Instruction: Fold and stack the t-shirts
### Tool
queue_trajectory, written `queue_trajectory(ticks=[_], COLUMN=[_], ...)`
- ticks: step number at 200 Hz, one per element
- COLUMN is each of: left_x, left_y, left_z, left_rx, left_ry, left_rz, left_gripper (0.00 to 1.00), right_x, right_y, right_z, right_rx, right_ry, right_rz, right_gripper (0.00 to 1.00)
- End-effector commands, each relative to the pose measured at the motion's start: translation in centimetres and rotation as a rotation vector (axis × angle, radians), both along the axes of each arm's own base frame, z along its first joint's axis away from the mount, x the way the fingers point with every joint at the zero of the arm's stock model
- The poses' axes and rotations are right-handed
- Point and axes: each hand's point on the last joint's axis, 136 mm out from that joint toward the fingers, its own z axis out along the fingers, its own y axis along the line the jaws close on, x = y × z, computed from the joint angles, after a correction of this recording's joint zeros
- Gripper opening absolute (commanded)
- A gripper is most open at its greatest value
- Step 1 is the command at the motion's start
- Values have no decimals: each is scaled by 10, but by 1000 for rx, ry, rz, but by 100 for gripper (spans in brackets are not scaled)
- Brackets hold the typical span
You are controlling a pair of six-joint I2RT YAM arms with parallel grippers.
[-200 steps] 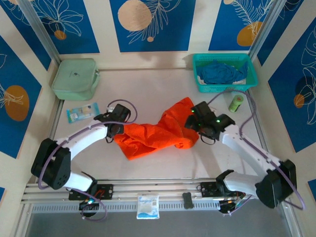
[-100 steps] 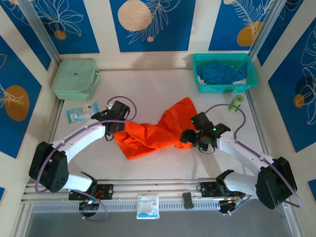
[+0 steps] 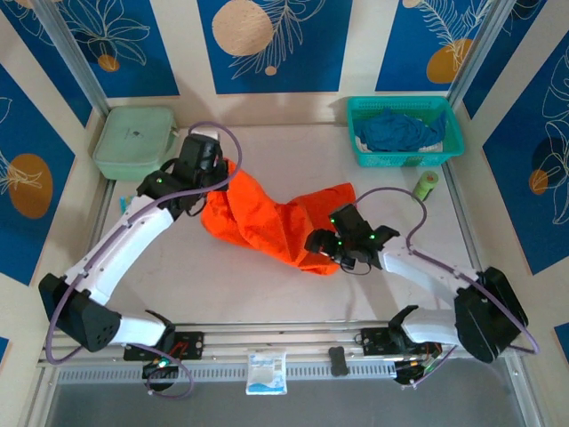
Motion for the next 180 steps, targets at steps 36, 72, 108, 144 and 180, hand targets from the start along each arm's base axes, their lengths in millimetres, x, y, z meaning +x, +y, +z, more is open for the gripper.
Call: queue_trajectory(ticks=[36,72,108,144,180], left_x=[24,0,-55,-106,-133], left_y=[-23,-33,-37,-29,-20], left_z=[81,80,51,-1,-39], left_rx=[49,27,38,49,51], left_ry=[-192,-182,-99,37,93], left_rz=[-165,-244,-327,-343,-327], left_gripper=[0,0,0,0,0], right_x=[20,20,16,11,-5], right_y=[9,7,-9,-56,-99], right_z=[-51,-65,-52,-15,28], right_rx=[-64,-115,-181,-367,-506], right_ry=[178,234,223,134,65], right_rz=[-78,-82,-94,-127,-167], right_gripper=[30,9,0,0,0])
